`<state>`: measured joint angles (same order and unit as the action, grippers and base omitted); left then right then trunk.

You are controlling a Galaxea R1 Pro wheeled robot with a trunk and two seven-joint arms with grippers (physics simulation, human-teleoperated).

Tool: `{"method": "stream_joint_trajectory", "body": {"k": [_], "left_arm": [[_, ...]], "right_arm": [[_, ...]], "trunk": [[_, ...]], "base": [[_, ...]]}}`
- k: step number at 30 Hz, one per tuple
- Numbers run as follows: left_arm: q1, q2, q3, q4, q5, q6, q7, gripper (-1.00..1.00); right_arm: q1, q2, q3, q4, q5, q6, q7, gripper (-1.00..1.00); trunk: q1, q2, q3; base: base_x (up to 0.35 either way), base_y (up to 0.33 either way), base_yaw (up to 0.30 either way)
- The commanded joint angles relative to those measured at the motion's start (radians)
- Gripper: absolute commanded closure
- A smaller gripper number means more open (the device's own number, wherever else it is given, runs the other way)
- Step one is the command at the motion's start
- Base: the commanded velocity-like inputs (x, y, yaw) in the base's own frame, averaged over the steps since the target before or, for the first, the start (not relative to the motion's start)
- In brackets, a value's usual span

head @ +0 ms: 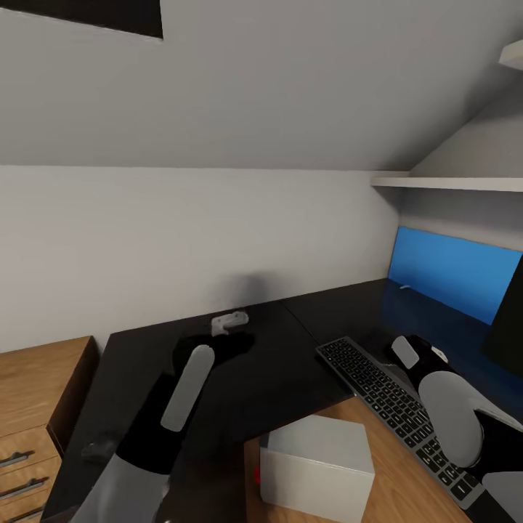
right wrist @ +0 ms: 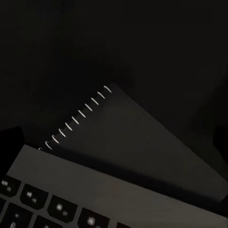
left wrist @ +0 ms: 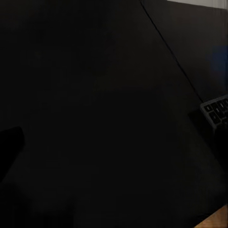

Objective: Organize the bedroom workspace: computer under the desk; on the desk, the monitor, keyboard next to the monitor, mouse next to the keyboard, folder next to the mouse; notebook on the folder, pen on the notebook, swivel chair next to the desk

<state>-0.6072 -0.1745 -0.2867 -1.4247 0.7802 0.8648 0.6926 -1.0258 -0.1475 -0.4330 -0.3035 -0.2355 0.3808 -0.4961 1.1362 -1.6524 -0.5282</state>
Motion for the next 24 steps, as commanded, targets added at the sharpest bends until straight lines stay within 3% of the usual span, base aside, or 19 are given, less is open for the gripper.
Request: {"method": "stream_joint_trajectory", "body": {"k": [1,7,18,24], "left_arm": [[0.004,0.0,-0.006,-0.007,0.01,0.005,0.01,-1.0],[0.022,0.0,-0.025,-0.04,-0.008,0.02,0.01,-1.0],[0.022,0.0,-0.076,-0.102,-0.011,0.024,0.012,-1.0],[0.022,0.0,-0.084,-0.111,-0.012,0.025,0.012,-1.0]], "right_arm": [[0.0,0.0,0.002,-0.002,-0.009,0.003,-0.005,-1.0],[0.001,0.008,-0.001,0.0,-0.004,-0.019,-0.001,-1.0],[0.002,0.009,0.0,0.001,-0.007,-0.057,-0.007,-1.0],[0.003,0.009,0.0,0.0,-0.007,-0.064,-0.008,-1.0]], "trunk": [[0.0,-0.001,-0.001],[0.0,-0.001,-0.001],[0.0,-0.001,-0.001],[0.0,-0.001,-0.001]], "base": [[0.0,0.0,0.0],[0.0,0.0,0.0],[0.0,0.0,0.0],[0.0,0.0,0.0]]}}
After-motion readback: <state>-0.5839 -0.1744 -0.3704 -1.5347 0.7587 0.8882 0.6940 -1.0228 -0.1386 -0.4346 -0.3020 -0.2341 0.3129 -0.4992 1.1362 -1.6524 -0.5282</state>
